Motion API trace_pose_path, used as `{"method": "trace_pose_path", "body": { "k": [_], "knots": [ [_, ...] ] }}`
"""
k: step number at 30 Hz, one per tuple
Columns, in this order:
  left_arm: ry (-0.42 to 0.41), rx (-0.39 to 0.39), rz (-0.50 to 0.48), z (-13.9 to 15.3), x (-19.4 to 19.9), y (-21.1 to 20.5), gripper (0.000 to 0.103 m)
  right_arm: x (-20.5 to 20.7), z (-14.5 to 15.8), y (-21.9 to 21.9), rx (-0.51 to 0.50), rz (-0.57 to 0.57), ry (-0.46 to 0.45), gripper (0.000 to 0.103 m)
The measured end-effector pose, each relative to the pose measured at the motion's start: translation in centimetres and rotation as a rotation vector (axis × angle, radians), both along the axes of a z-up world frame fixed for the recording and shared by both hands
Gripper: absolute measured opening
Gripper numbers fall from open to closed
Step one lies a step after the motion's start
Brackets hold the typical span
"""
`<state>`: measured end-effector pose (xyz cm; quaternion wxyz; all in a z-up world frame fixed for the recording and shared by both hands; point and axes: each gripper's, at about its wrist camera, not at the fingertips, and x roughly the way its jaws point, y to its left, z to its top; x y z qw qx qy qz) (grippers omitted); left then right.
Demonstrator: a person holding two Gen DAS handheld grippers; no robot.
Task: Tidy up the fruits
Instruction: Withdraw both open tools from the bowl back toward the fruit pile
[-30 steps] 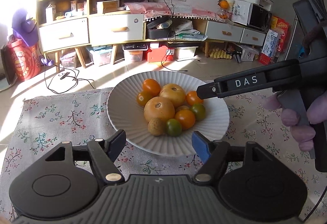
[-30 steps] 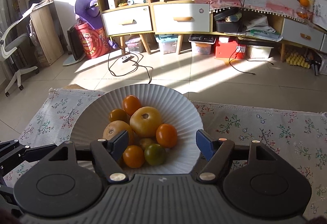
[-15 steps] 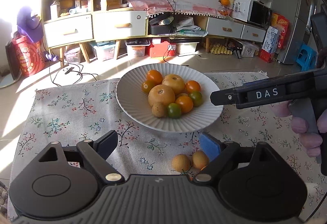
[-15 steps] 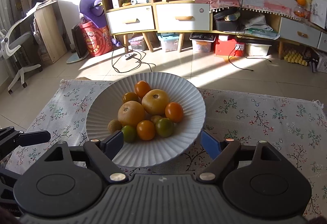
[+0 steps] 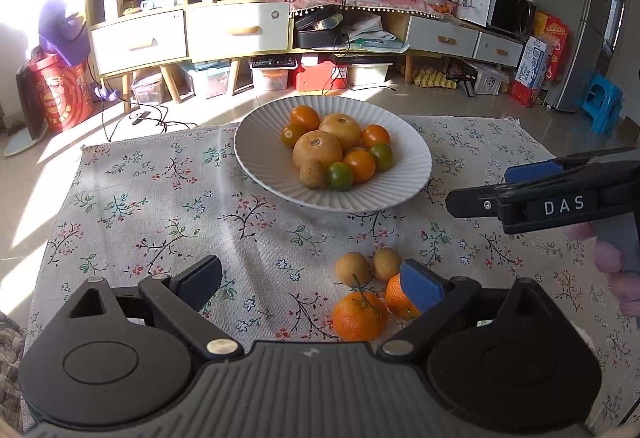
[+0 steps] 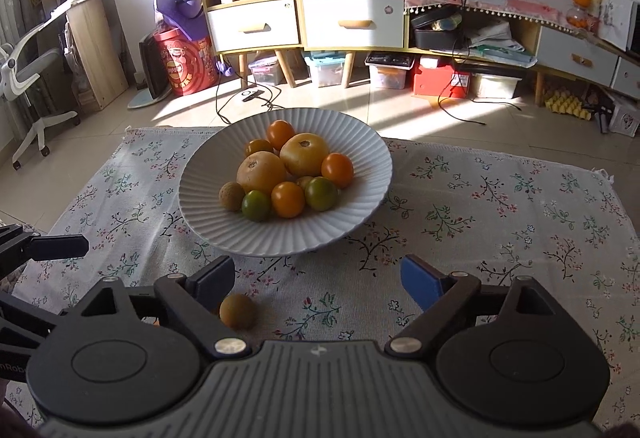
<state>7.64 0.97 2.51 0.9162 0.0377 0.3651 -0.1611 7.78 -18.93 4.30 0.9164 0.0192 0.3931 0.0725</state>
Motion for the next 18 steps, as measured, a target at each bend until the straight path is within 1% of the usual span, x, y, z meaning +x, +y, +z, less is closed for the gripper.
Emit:
{"method": "trace_pose_path", "body": {
  "k": [7,11,15,18],
  "knots": [
    [0.005,0.008,0.008,-0.3,-1.2,0.1,0.095,-1.6,0.0,0.0,-0.004,-0.007,-0.005,0.093],
    [0.004,0.014,0.017,-0.6,-1.8,0.3,0.095,-2.5,-0.2,0.1,0.007,-0.010,-0.003,0.096],
    [0.011,0.026,0.022,-1.0,-2.5,0.6,0.095,-3.2,-0.3,0.1,0.006,-0.016,-0.005,0.096],
    [0.017,0.020,0.019,-1.1,-2.8,0.9,0.095,-3.6,-0.3,0.1,-0.002,-0.008,-0.011,0.096]
  ]
}}
